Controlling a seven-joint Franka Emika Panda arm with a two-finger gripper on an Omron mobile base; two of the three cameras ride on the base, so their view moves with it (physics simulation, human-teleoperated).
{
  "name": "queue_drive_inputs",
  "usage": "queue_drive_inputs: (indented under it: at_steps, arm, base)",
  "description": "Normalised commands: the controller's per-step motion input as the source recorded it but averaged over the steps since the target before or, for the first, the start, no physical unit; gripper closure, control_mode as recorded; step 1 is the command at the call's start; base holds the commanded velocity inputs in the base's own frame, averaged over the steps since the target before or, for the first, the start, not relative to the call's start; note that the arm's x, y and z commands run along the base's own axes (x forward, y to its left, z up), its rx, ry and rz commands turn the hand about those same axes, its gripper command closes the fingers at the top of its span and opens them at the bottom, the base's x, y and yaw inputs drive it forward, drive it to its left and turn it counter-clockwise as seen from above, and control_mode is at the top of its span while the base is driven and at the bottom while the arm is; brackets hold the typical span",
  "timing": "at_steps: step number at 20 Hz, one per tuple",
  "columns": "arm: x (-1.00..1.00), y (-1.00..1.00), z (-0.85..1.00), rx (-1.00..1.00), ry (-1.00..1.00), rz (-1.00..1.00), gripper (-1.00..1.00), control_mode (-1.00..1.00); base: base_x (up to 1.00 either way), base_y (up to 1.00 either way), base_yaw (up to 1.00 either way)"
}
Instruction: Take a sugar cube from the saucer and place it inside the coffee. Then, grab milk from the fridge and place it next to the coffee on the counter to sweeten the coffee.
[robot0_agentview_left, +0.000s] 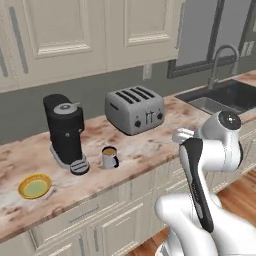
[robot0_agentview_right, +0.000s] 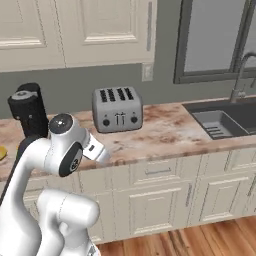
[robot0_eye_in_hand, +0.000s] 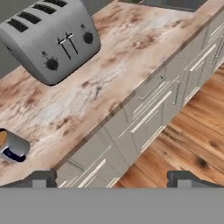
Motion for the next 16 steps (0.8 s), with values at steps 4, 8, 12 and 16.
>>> queue_drive_inputs:
  at_steps: [4,8,12,16]
  arm:
    - [0.0,0.0,0.0,0.0,0.0,0.0,-1.0,1.0]
    - [0.0,0.0,0.0,0.0,0.0,0.0,-1.0,1.0]
    - [0.0,0.0,0.0,0.0,0.0,0.0,-1.0,1.0]
    - [0.0,0.0,0.0,0.0,0.0,0.0,-1.0,1.0]
  base:
    - [-0.25,-0.26,-0.69]
    - [-0.1,-0.4,-0.69]
    - [-0.03,-0.49,-0.67]
    - [0.0,-0.61,-0.58]
